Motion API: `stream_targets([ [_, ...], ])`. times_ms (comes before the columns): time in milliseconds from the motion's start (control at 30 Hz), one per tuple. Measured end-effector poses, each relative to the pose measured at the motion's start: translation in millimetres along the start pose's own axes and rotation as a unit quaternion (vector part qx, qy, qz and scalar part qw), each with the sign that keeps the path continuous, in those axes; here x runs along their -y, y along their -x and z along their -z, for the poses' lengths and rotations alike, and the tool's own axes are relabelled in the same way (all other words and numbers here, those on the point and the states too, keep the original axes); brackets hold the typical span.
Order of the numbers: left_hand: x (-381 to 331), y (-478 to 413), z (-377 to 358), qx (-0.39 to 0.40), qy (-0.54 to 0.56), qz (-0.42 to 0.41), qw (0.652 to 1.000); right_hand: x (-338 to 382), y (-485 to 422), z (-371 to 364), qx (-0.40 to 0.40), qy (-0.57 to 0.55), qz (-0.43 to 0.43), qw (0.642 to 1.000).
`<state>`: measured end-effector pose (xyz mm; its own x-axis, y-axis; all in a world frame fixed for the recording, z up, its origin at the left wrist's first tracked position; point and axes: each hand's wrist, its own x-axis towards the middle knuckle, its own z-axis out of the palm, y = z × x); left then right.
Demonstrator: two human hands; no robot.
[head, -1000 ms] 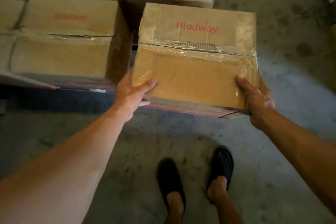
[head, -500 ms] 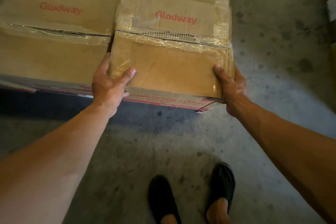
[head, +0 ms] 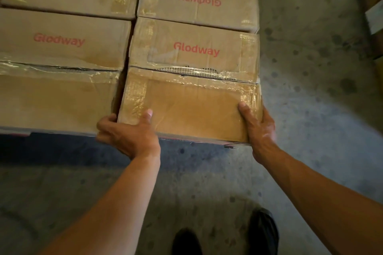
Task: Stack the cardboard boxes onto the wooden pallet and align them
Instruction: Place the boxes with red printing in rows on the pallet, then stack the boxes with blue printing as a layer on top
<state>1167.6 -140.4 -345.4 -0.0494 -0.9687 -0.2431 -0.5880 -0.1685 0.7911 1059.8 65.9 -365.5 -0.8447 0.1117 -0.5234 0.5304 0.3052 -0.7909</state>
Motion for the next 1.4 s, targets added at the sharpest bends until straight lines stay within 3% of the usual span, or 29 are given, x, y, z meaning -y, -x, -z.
stream_targets([
  [133,1,-4,-4,-0.016,0.0,0.061,0.998,5,-3,0,-0.004,0.017,0.002,1.0],
  [300,5,-10,2,0.043,-0.024,0.057,0.997,9,-9,3,0.017,0.053,0.016,0.998],
  [433,-11,-11,12,0.085,-0.148,0.041,0.985,22,-4,7,0.057,0.144,0.004,0.988],
  [500,-25,-5,19,0.088,-0.225,-0.014,0.97,32,-1,12,0.05,0.223,-0.01,0.974],
  [600,-57,15,33,0.138,-0.291,-0.182,0.929,57,14,34,0.007,0.324,0.026,0.946],
  [700,-117,44,53,0.192,-0.295,-0.312,0.883,104,43,76,-0.008,0.356,0.062,0.932],
  [967,-383,146,164,0.228,-0.244,-0.431,0.838,340,178,250,-0.105,0.285,0.119,0.945],
  [1067,-477,187,188,0.211,-0.2,-0.456,0.841,414,214,308,-0.142,0.229,0.151,0.951],
  [1200,-581,255,197,0.238,-0.165,-0.492,0.821,494,246,385,-0.21,0.156,0.193,0.946],
  [1400,-698,363,155,0.265,-0.079,-0.59,0.759,565,237,492,-0.303,0.069,0.197,0.93],
])
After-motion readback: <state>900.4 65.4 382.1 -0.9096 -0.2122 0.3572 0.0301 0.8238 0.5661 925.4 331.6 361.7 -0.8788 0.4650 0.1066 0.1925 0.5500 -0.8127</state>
